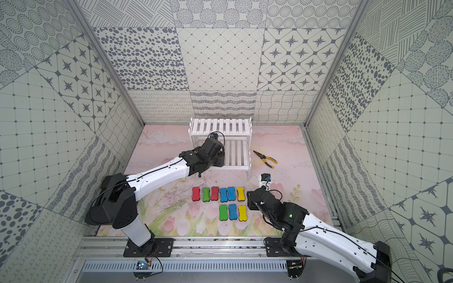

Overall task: Remove the whiteboard erasers from the shelf
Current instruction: Pick up the whiteboard eraser from the shelf.

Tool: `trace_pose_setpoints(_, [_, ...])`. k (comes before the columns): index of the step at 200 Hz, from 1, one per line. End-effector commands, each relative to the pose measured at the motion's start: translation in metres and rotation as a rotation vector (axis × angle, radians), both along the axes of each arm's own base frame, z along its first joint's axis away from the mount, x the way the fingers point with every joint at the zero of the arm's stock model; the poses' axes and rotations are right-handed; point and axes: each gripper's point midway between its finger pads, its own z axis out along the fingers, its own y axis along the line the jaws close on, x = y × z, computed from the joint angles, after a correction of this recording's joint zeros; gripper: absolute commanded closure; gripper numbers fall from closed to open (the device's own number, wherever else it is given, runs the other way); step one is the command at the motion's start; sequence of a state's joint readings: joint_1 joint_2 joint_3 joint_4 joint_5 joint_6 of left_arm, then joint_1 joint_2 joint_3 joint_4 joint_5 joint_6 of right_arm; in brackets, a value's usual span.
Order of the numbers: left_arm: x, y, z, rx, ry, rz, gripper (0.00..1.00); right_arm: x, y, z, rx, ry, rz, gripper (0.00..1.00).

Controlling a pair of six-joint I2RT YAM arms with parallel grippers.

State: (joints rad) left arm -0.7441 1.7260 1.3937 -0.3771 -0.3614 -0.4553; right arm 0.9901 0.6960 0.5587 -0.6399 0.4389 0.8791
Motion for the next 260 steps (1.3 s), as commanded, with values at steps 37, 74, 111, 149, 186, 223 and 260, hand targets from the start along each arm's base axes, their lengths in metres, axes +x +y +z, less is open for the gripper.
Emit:
trace_pose_setpoints(37, [0.004, 0.002, -0.006, 0.055, 0.004, 0.019, 0.46, 0.003, -0.004, 0.009, 0.015, -0.027, -0.020, 0.50])
trace_pose_setpoints(74, [0.005, 0.001, -0.012, 0.102, 0.005, 0.020, 0.50, 0.003, -0.006, 0.009, 0.018, -0.023, -0.026, 0.49])
trace_pose_setpoints(111, [0.005, 0.003, -0.015, 0.133, 0.019, 0.024, 0.55, 0.003, -0.007, 0.009, 0.020, -0.020, -0.027, 0.49])
trace_pose_setpoints(149, [0.006, 0.001, -0.011, 0.131, 0.014, 0.017, 0.67, 0.004, -0.008, 0.009, 0.022, -0.017, -0.035, 0.49])
trace_pose_setpoints(186, [-0.007, -0.003, 0.023, 0.034, -0.034, 0.014, 0.69, 0.005, -0.009, 0.011, 0.030, -0.020, -0.039, 0.49])
trace_pose_setpoints(223, [-0.042, 0.011, 0.051, -0.099, -0.066, 0.057, 0.69, 0.007, -0.010, 0.016, 0.038, -0.031, -0.046, 0.49])
trace_pose_setpoints(260, [-0.102, 0.044, 0.035, -0.164, -0.005, 0.144, 0.72, 0.008, -0.009, 0.024, 0.051, -0.048, -0.047, 0.49])
